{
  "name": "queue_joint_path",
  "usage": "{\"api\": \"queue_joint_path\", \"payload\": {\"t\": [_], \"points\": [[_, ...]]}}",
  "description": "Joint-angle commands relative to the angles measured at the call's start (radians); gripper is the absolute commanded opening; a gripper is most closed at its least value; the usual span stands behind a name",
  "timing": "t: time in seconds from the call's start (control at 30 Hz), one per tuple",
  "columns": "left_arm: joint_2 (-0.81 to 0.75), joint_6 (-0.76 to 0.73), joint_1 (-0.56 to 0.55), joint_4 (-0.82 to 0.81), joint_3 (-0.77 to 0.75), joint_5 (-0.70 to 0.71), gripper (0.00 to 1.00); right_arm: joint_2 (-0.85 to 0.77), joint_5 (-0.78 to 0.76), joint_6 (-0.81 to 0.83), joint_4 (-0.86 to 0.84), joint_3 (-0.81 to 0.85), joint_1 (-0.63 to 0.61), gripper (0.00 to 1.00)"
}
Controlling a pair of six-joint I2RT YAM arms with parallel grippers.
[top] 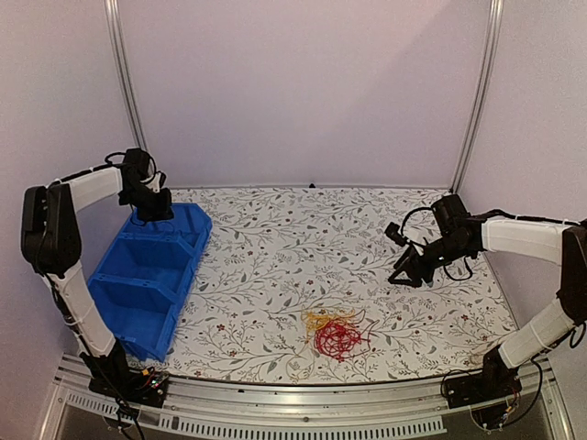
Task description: Untangle the cables
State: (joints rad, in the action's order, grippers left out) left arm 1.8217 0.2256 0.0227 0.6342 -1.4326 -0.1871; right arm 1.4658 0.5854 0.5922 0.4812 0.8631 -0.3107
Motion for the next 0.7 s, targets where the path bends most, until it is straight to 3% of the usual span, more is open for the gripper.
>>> {"api": "queue_joint_path", "payload": {"t": [0.0, 0.17, 0.27, 0.33, 0.47, 0.67], "points": [[0.021, 0.018, 0.013, 0.087, -0.034, -0.037, 0.0, 0.015, 0.014, 0.013, 0.014, -0.004, 0.006, 0.58], [-0.01, -0.004, 0.014, 0.163, -0.075, -0.006, 0.0, 0.034, 0.016, 0.015, 0.023, 0.003, 0.006, 0.58], [-0.002, -0.018, 0.017, 0.232, -0.152, 0.068, 0.25, 0.04, 0.021, 0.018, 0.025, 0.005, 0.006, 0.58], [-0.003, -0.021, 0.017, 0.275, -0.209, 0.103, 0.35, 0.044, 0.024, 0.018, 0.028, 0.007, 0.006, 0.58], [-0.056, -0.013, 0.017, 0.29, -0.253, 0.129, 0.44, 0.048, 0.024, 0.019, 0.029, 0.008, 0.006, 0.58], [-0.136, -0.01, 0.016, 0.29, -0.155, 0.116, 0.5, 0.05, 0.024, 0.021, 0.031, 0.008, 0.006, 0.58]]}}
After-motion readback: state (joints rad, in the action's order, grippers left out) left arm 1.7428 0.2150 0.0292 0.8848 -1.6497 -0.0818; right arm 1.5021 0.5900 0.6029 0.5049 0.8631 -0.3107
